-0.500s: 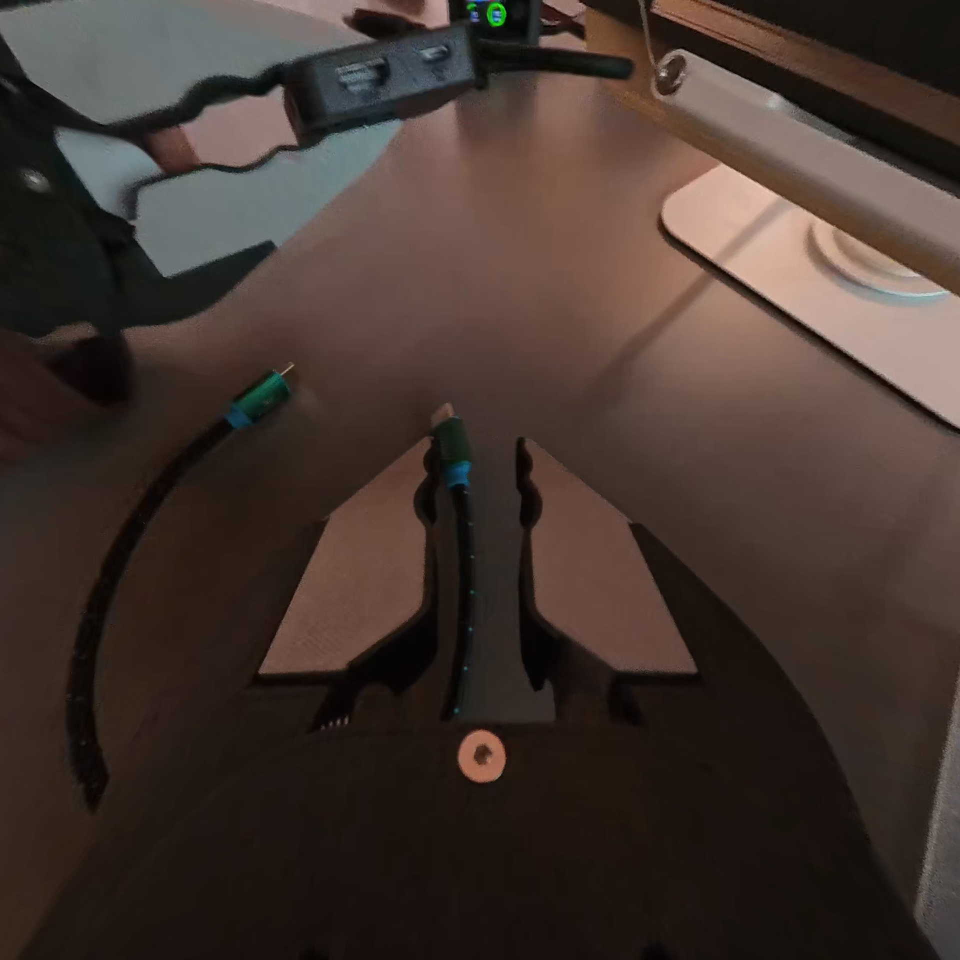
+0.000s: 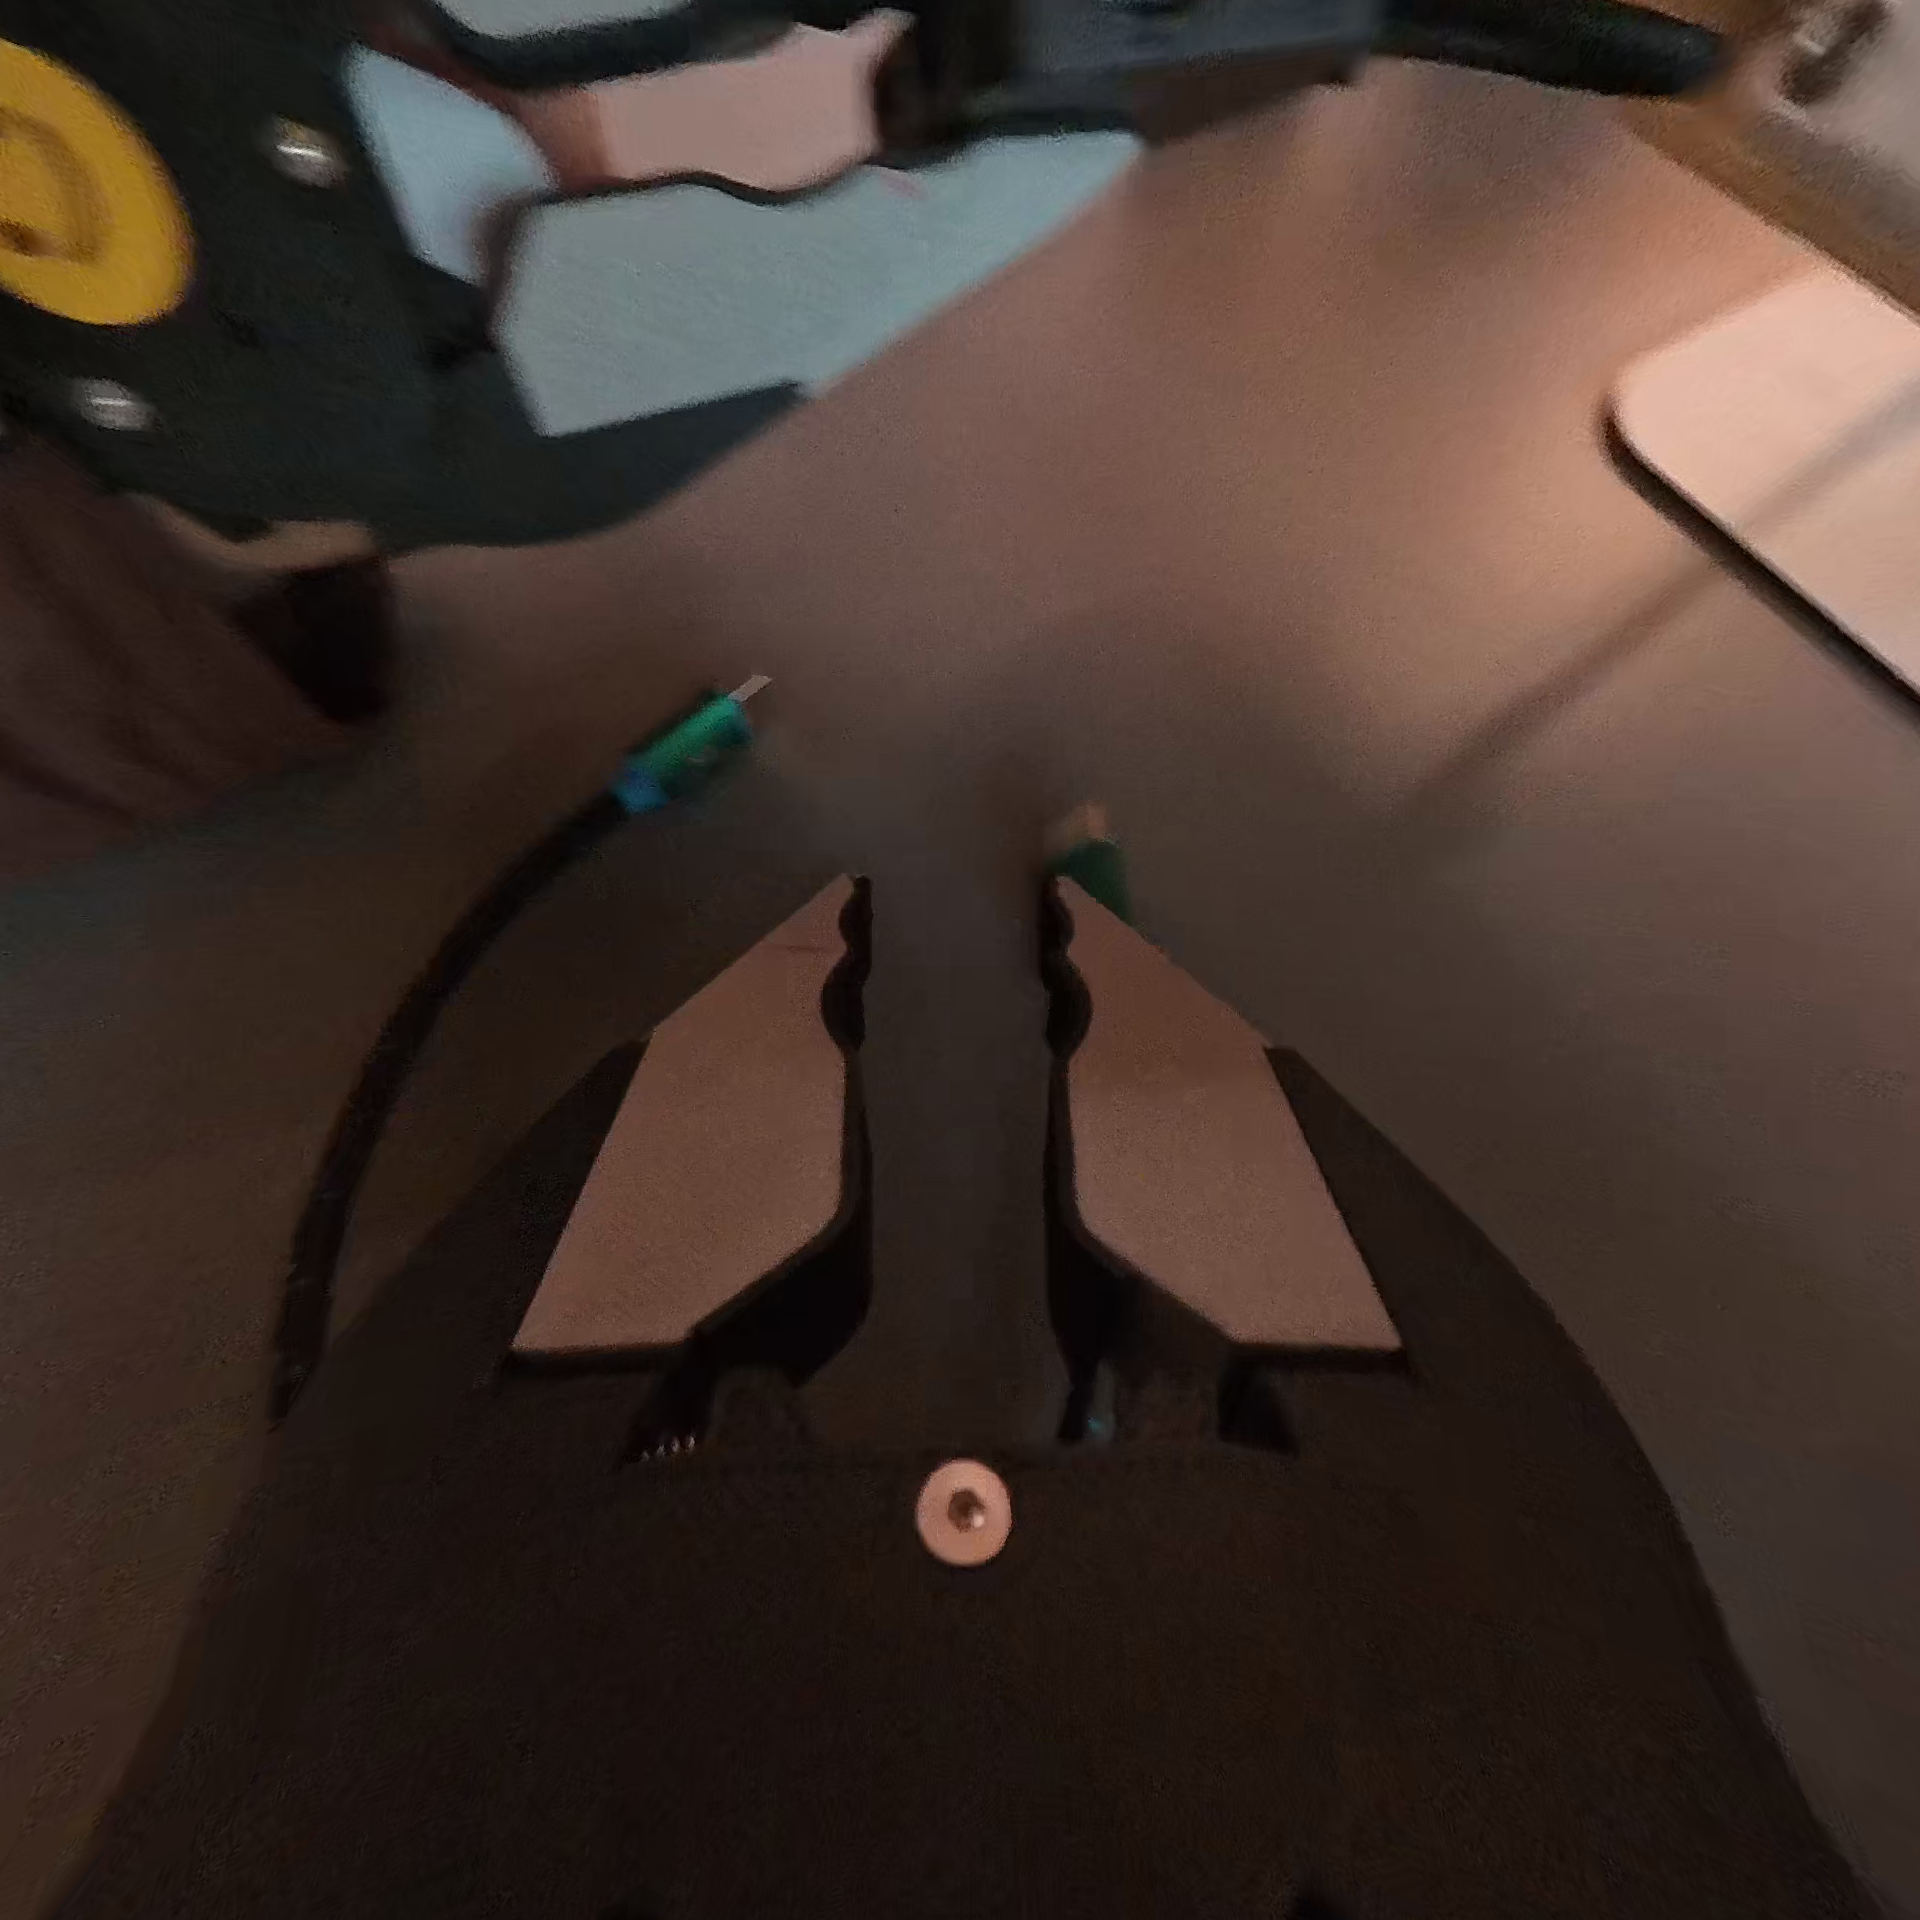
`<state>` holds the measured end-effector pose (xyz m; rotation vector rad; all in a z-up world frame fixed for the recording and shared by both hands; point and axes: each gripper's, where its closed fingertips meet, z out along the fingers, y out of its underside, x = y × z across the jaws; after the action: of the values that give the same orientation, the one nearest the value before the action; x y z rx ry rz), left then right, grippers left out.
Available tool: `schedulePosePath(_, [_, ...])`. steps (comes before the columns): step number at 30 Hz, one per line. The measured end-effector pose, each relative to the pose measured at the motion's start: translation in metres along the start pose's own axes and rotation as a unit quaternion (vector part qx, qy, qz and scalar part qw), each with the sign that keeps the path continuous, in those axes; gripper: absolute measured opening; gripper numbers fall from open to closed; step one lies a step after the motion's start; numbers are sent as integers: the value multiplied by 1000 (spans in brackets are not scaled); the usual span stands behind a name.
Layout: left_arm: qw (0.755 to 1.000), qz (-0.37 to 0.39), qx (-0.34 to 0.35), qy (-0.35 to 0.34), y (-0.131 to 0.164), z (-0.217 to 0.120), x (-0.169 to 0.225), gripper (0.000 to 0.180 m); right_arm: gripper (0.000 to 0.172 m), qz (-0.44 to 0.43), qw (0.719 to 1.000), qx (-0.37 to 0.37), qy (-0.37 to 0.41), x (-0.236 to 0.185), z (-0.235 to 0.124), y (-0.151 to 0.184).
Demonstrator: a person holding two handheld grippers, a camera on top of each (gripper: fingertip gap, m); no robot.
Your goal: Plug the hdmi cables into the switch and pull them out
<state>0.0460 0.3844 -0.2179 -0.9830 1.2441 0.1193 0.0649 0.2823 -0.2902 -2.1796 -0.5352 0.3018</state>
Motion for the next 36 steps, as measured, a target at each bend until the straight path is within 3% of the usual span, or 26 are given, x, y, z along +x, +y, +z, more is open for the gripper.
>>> schedulePosePath(4, [1000, 6, 4, 10, -2, 0, 6, 11, 31, 23, 999, -7, 36, 26, -6, 8])
schedulePosePath(10, [1000, 14, 6, 17, -5, -1, 10, 11, 19, -108, 992, -15, 66, 24, -3, 7])
schedulePosePath(14, [1000, 10, 5, 16, -4, -1, 9, 11, 16, -144, 988, -24, 59, 18, 0, 10])
schedulePosePath(24, [1000, 12, 3, 26, -4, 0, 14, 11, 13, -143, 987, -28, 71, 26, 1, 14])
schedulePosePath(29, [999, 16, 1, 33, -3, 0, 18, 11, 3, -169, 980, -23, 101, 32, 1, 14])
schedulePosePath(33, [999, 19, -1, 36, -2, 1, 20, 11, 3, -146, 984, -21, 100, 32, 1, 14])
schedulePosePath(36, [999, 17, -2, 36, -2, 1, 20, 11, 13, -132, 988, -25, 82, 29, 1, 17])
